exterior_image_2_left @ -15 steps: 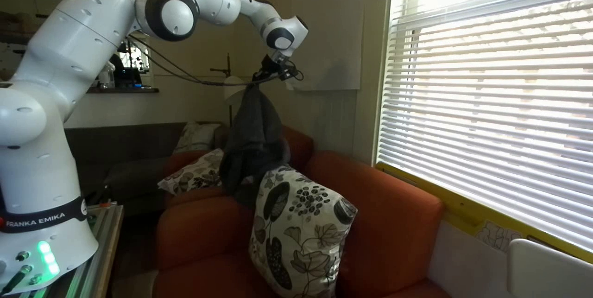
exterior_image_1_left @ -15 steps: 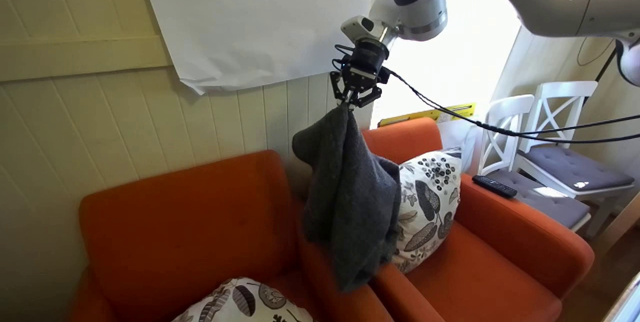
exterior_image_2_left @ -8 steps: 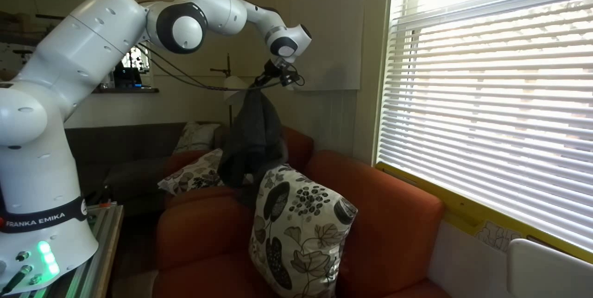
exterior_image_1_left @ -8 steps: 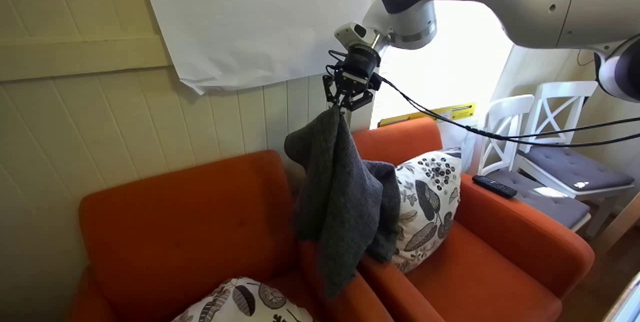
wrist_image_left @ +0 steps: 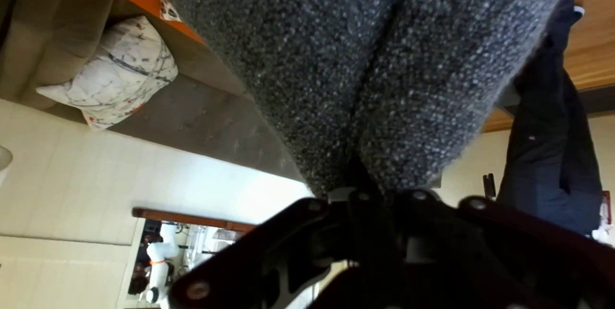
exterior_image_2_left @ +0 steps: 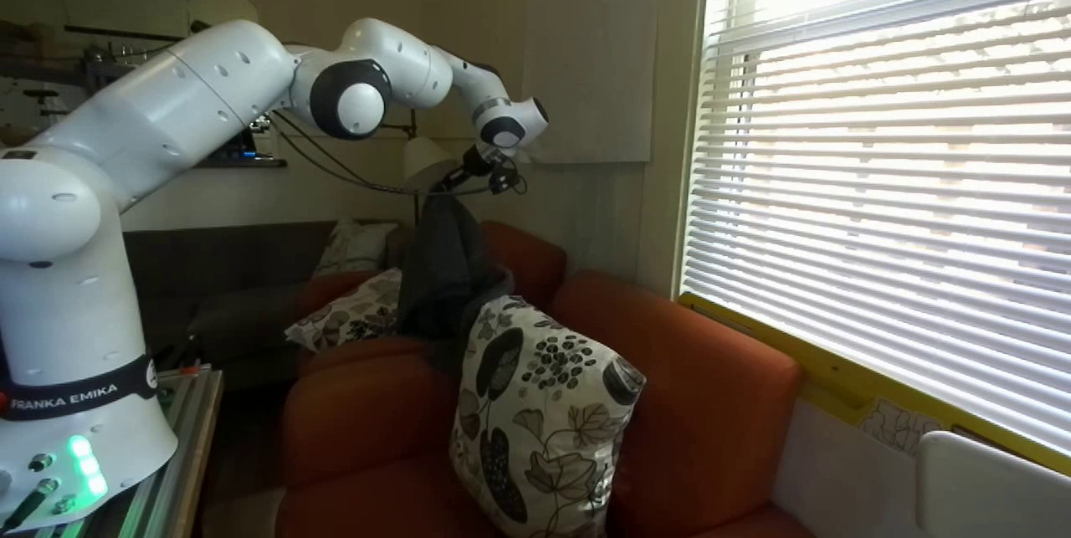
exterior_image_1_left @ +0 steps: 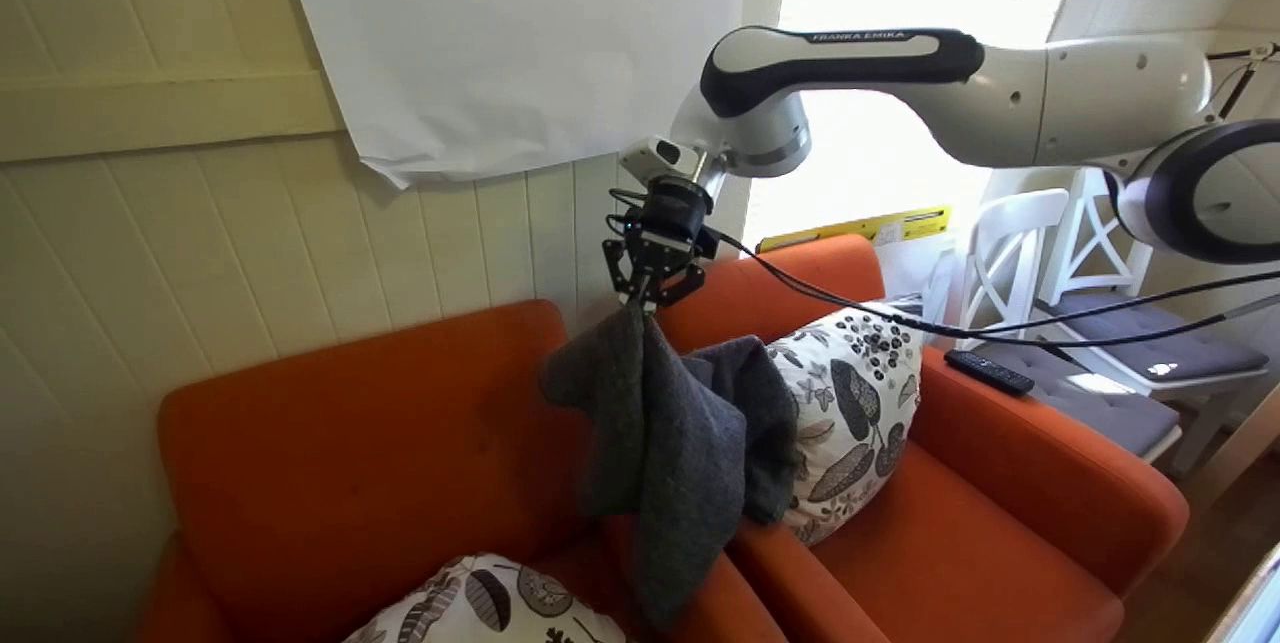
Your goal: Put the blanket on the armrest
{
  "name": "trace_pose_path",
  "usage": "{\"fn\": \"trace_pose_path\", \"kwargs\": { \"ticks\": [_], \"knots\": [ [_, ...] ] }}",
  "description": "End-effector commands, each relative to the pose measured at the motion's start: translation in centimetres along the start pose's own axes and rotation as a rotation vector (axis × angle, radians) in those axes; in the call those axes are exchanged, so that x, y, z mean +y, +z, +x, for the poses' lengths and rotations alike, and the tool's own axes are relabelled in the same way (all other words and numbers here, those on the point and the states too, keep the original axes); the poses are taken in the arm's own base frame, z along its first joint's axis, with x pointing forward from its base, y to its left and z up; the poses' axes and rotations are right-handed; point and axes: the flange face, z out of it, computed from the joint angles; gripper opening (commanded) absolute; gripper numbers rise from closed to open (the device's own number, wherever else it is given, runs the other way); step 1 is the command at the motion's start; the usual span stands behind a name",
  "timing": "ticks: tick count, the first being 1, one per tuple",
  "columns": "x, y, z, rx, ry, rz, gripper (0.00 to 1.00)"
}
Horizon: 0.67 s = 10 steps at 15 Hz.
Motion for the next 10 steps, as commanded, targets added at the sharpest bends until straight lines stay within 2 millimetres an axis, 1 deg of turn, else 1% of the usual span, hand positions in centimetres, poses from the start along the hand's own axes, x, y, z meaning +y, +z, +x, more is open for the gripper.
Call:
{"fn": "trace_pose_path", "kwargs": {
  "ticks": [1,4,6,7,9,10],
  "knots": [
    [1.7,3.4,-0.5,0.146,-0.102,0.027,0.02],
    [2.1,5.9,-1.3,0.218,-0.189,0.047,0.02],
    [1.9,6.8,-1.6,0.269,-0.244,0.071,0.02],
    [1.5,6.9,-1.2,0.294,-0.274,0.093,0.02],
    [0.8,6.1,-0.5,0.308,-0.305,0.146,0.02],
    [0.5,5.6,0.2,0.318,-0.315,0.172,0.32]
  ]
}}
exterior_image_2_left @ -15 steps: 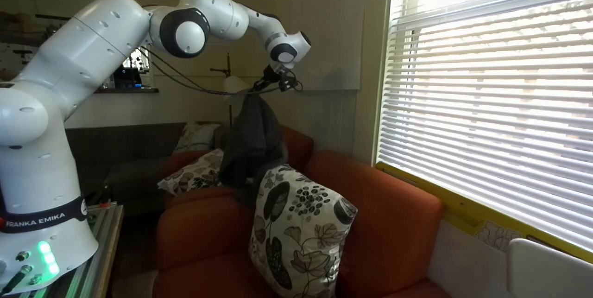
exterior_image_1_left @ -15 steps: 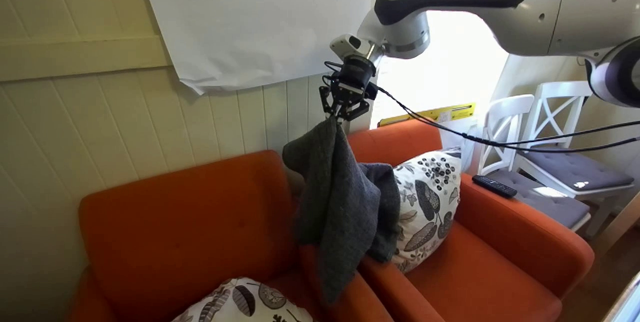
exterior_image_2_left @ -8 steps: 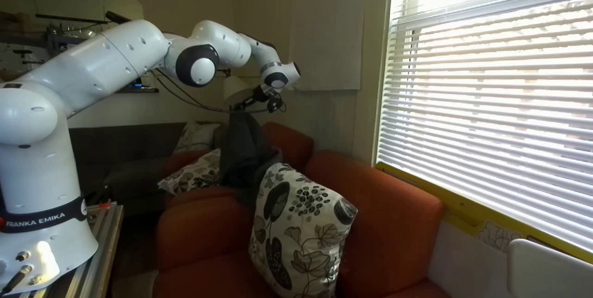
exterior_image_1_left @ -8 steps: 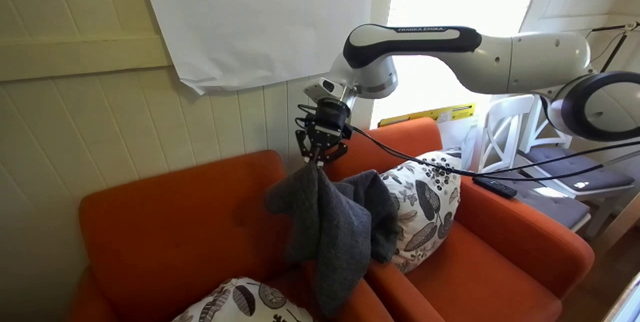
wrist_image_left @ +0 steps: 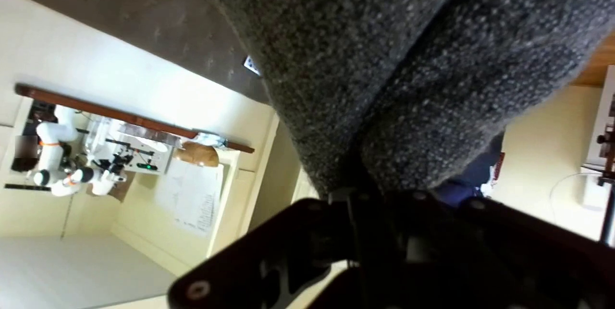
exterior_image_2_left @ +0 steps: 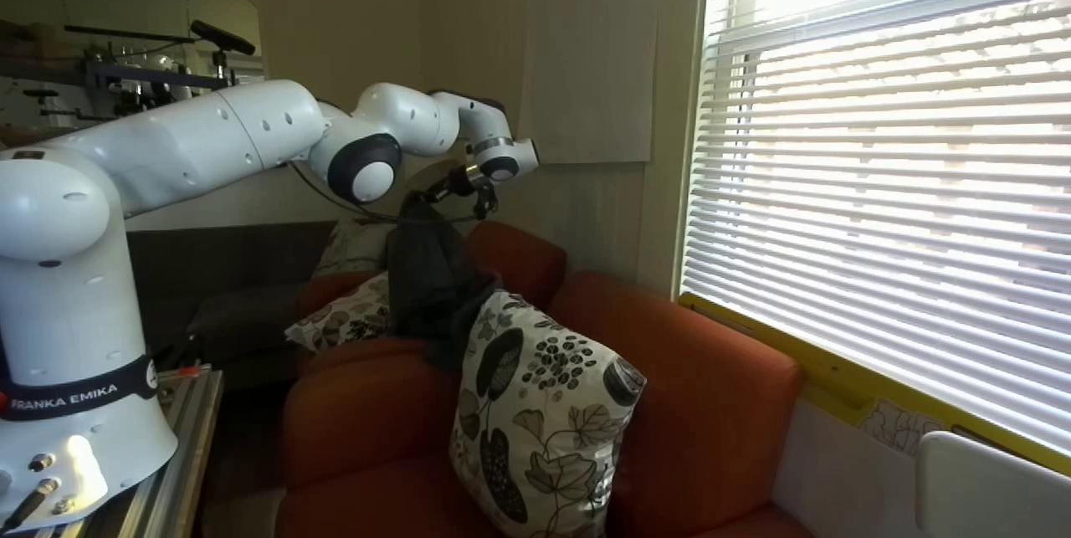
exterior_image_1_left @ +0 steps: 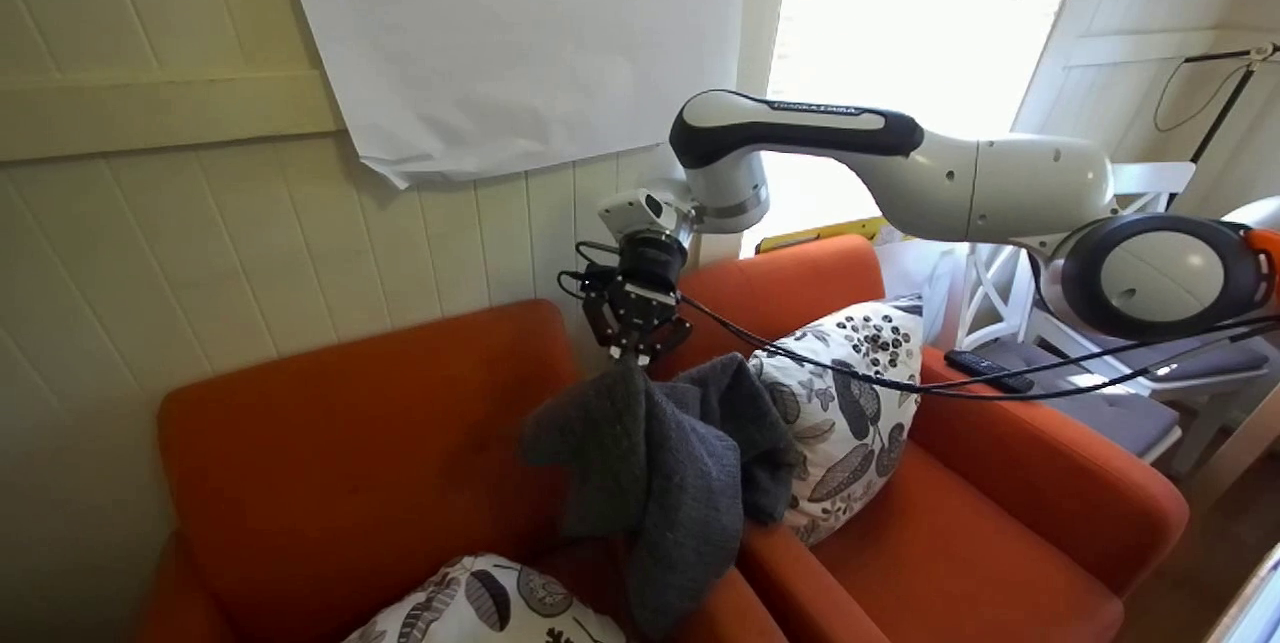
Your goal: Put the blanket on the armrest
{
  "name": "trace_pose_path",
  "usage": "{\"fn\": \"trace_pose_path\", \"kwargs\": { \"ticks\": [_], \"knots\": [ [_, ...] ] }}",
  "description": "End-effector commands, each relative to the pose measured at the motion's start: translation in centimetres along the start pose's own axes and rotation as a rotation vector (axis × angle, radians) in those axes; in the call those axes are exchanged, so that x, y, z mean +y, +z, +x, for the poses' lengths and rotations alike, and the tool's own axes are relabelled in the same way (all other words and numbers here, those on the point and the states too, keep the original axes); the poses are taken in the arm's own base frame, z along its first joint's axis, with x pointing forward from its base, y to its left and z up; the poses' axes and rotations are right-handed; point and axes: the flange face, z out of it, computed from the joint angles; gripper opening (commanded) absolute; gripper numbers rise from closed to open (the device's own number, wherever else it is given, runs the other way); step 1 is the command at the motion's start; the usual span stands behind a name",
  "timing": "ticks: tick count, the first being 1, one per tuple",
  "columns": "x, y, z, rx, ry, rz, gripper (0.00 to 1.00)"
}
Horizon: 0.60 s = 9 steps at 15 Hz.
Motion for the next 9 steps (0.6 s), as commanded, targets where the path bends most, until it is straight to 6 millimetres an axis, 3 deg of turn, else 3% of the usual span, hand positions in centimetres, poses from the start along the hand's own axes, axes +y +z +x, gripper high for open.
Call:
{"fn": "trace_pose_path", "kwargs": {
  "ticks": [1,5,9],
  "knots": [
    [0.0,-1.3,3.2,0.06,-0.084,0.05,0.33],
    [1.0,-2.5,7.7,0.026,-0.143,0.061,0.6],
    [2.4,-5.3,10.2,-0.135,0.004,-0.03,0.89]
  ]
}}
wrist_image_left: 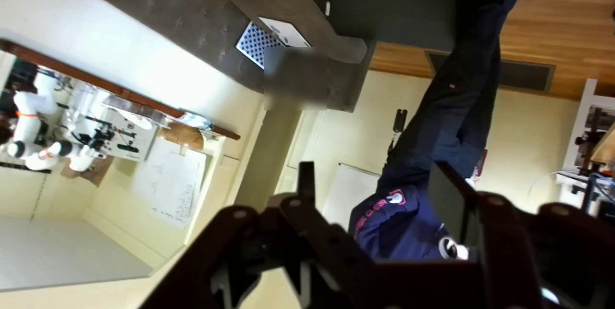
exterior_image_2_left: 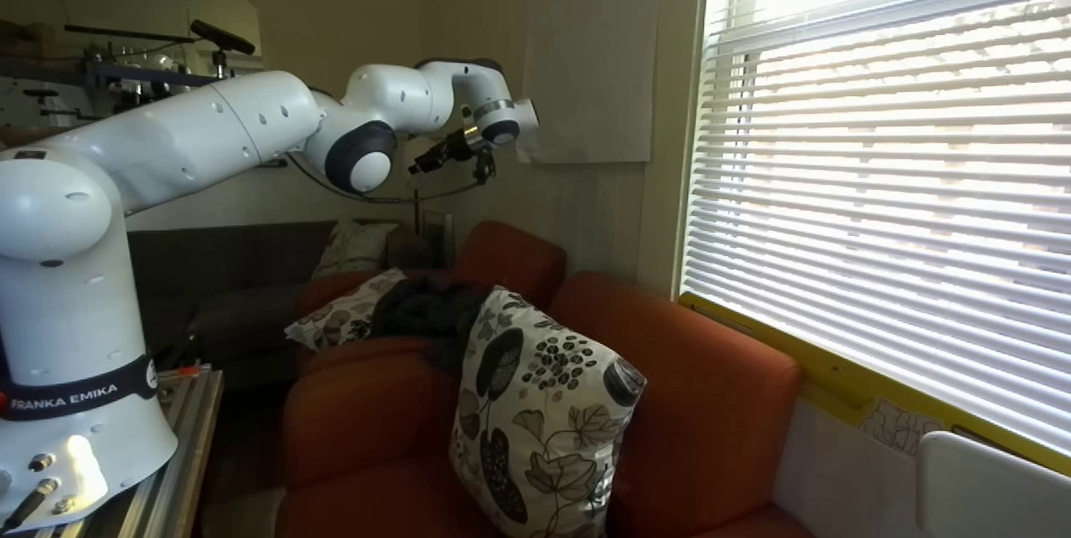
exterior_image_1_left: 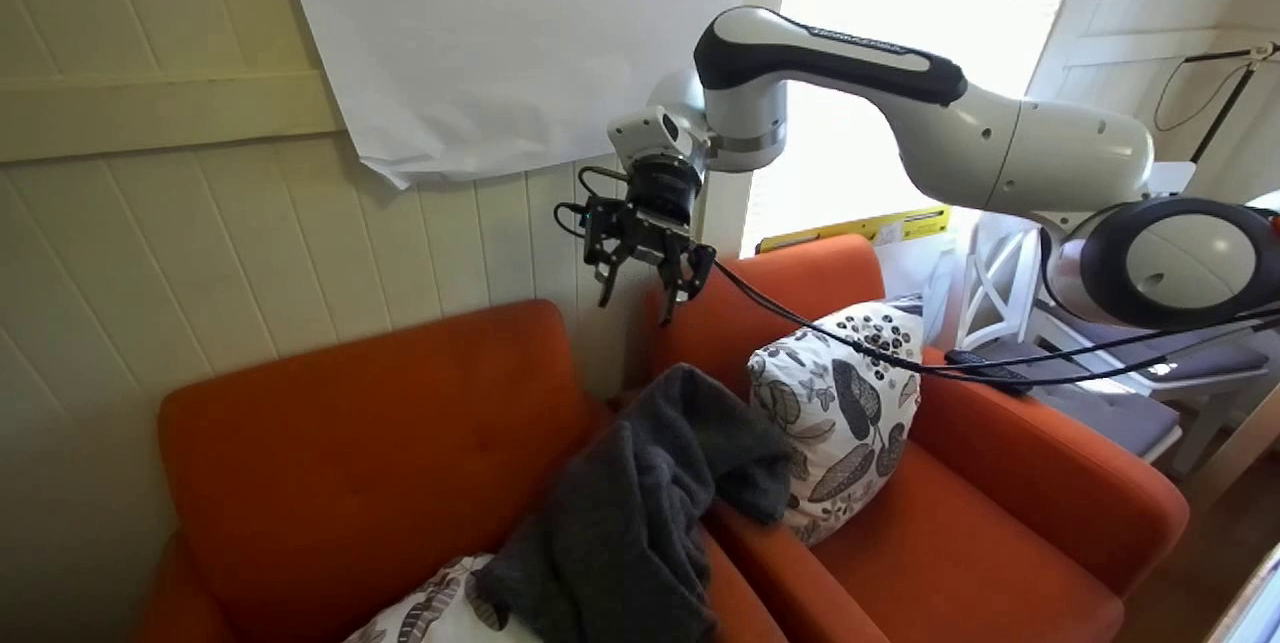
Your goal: Put the blanket on the armrest
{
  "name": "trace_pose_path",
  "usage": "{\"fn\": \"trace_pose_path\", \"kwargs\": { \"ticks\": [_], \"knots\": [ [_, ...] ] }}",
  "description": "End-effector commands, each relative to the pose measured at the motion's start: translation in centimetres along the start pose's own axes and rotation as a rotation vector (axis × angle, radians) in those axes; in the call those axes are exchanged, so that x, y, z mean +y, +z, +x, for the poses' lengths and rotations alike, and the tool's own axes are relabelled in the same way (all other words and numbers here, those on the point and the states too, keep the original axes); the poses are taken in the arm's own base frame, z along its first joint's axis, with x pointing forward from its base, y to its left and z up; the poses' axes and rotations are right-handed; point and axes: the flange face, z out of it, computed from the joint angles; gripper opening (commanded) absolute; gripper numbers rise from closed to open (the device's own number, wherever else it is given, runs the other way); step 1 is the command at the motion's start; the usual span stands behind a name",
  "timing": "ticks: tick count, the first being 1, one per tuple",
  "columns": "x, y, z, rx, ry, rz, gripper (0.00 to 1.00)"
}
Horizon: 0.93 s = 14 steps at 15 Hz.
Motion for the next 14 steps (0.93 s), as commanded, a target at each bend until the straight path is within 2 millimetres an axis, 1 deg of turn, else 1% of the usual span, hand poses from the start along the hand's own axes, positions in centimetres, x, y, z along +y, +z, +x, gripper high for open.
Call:
{"fn": "trace_pose_path", "kwargs": {
  "ticks": [1,2,4,7,11,14],
  "knots": [
    [0.8,-2.6,2.2,-0.157,0.103,-0.041,0.95],
    [0.6,-3.7,2.8,-0.195,0.129,-0.046,1.0],
    [0.3,-5.6,3.5,-0.265,0.19,-0.073,1.0],
    [-0.3,-7.6,4.8,-0.37,0.296,-0.083,1.0],
    [-0.3,-9.5,7.7,-0.481,0.446,-0.129,1.0],
    [-0.2,-10.3,9.6,-0.533,0.57,-0.181,1.0]
  ]
}}
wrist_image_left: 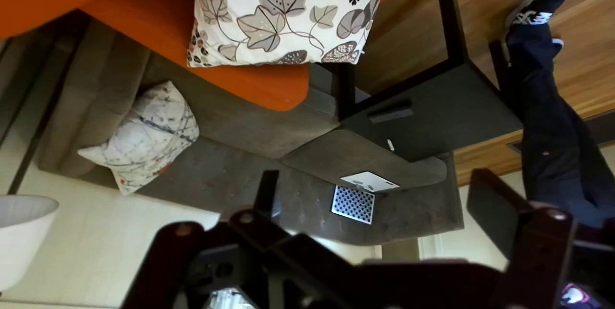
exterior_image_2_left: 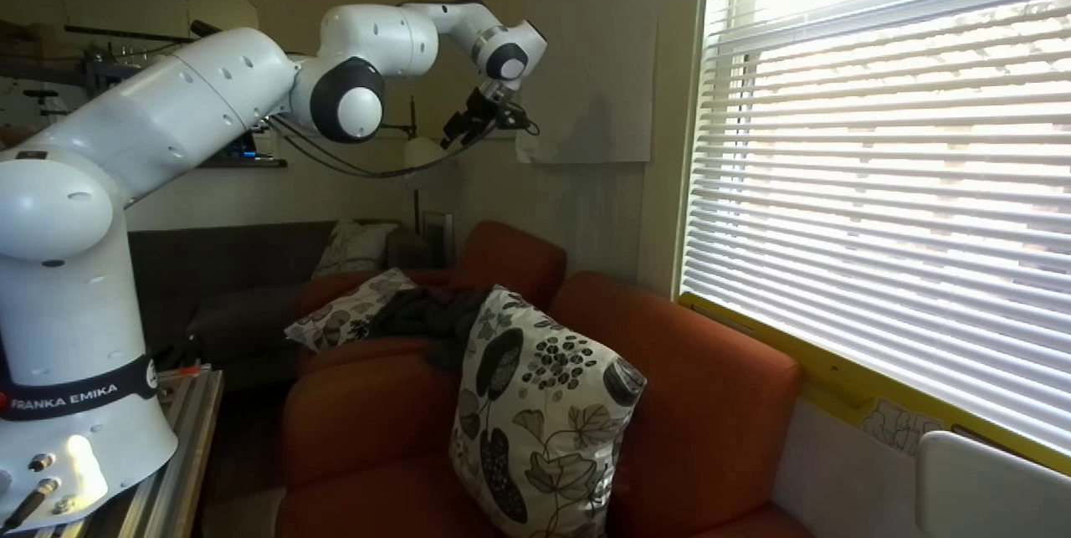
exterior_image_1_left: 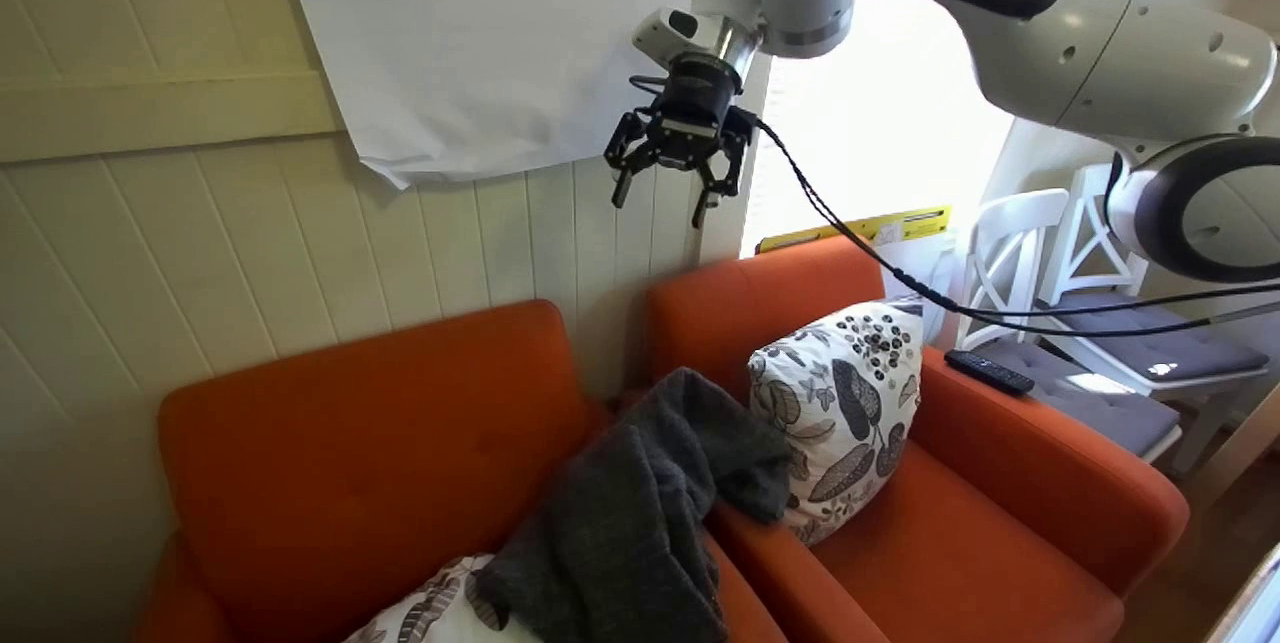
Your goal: Put the blanket on the armrest
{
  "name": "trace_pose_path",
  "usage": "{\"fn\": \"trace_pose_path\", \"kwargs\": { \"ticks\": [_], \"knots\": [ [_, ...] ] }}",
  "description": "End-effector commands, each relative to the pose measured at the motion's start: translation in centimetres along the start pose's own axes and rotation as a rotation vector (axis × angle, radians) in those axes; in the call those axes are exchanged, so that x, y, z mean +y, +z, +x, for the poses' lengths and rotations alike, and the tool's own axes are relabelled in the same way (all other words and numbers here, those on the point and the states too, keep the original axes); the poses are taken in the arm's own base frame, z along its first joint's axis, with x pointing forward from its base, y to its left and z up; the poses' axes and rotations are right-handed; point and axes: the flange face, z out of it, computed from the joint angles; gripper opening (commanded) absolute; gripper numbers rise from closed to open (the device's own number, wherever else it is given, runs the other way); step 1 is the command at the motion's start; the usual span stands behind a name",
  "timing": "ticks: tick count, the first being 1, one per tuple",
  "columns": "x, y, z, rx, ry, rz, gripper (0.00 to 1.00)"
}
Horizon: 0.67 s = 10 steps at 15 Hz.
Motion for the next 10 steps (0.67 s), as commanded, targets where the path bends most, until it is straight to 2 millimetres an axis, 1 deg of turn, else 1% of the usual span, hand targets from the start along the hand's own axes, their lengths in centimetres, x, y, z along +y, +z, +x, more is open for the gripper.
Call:
{"fn": "trace_pose_path", "kwargs": {
  "ticks": [1,3,4,7,10],
  "knots": [
    [-0.52,-1.54,1.91,-0.089,0.165,-0.044,1.0],
    [-0.61,-2.36,2.8,-0.104,0.255,-0.086,1.0],
    [-0.24,-1.93,1.81,-0.056,0.172,-0.06,1.0],
    [-0.4,-2.42,2.62,-0.071,0.224,-0.08,1.0],
    [-0.43,-2.41,2.49,-0.075,0.232,-0.079,1.0]
  ]
}}
